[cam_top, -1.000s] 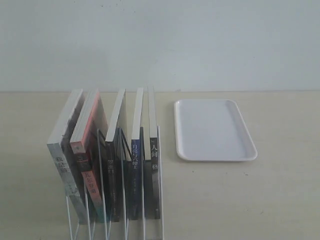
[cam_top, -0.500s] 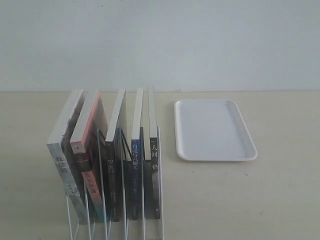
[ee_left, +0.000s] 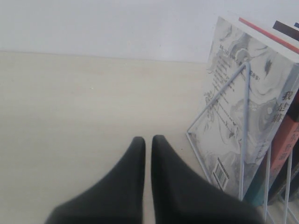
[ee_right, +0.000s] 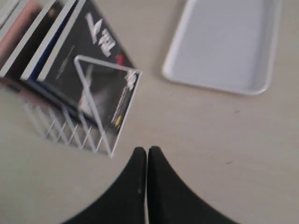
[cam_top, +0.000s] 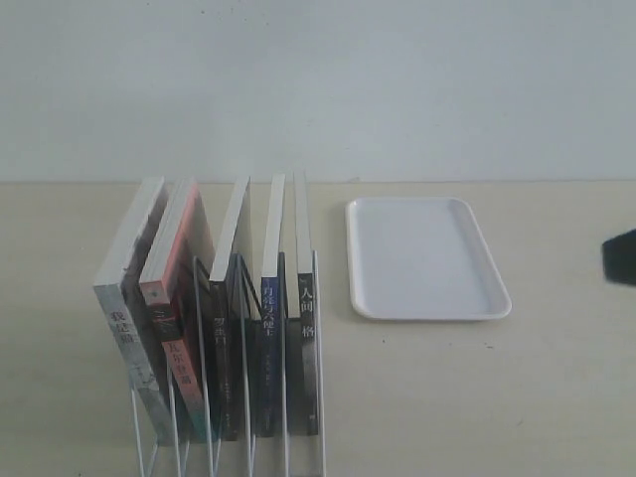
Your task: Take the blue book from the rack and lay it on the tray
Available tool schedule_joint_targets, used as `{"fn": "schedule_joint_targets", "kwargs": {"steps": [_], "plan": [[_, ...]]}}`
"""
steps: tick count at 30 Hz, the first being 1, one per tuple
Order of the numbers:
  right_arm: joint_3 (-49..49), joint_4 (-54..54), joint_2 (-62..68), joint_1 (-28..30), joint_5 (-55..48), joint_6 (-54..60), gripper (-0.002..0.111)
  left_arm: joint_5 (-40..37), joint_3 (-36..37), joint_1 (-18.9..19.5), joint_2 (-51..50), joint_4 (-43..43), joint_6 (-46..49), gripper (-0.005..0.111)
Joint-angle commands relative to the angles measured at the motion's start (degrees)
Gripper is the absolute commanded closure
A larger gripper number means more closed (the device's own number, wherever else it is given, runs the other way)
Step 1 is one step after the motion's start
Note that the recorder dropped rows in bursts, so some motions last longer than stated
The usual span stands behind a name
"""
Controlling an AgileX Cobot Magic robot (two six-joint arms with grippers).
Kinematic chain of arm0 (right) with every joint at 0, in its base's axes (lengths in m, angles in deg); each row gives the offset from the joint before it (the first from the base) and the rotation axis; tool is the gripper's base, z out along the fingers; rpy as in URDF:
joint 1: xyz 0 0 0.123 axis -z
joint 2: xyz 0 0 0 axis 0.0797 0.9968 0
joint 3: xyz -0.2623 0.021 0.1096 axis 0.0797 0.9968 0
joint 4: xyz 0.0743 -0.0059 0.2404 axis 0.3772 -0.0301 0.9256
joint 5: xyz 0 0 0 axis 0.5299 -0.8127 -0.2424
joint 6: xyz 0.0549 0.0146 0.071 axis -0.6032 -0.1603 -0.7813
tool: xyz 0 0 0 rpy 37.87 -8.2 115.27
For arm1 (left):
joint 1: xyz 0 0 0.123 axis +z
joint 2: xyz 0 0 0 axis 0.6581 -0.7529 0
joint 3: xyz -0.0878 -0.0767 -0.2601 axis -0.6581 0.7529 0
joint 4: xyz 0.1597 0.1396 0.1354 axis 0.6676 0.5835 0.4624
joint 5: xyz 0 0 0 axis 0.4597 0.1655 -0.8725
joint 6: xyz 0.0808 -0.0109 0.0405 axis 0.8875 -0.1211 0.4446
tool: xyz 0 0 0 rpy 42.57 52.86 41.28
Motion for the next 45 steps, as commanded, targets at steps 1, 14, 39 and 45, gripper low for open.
{"fn": "schedule_joint_targets", "kwargs": {"steps": [1, 14, 39, 45], "plan": [[3.72, 0.10, 1.19, -5.62, 0.81, -0.13, 0.108, 0.05, 0.22, 0.06, 0.22, 0.18, 0.23, 0.103], [2.81, -4.68, 9.85, -28.31, 9.98, -8.18, 0.094, 0.05, 0.22, 0.06, 0.22, 0.18, 0.23, 0.103], [-35.56, -32.16, 45.58, -32.65, 6.40, -37.56, 0.070, 0.05, 0.22, 0.06, 0.22, 0.18, 0.23, 0.103], [-35.56, -32.16, 48.04, -32.65, 6.39, -37.96, 0.060, 0.05, 0.22, 0.06, 0.22, 0.18, 0.23, 0.103]]}}
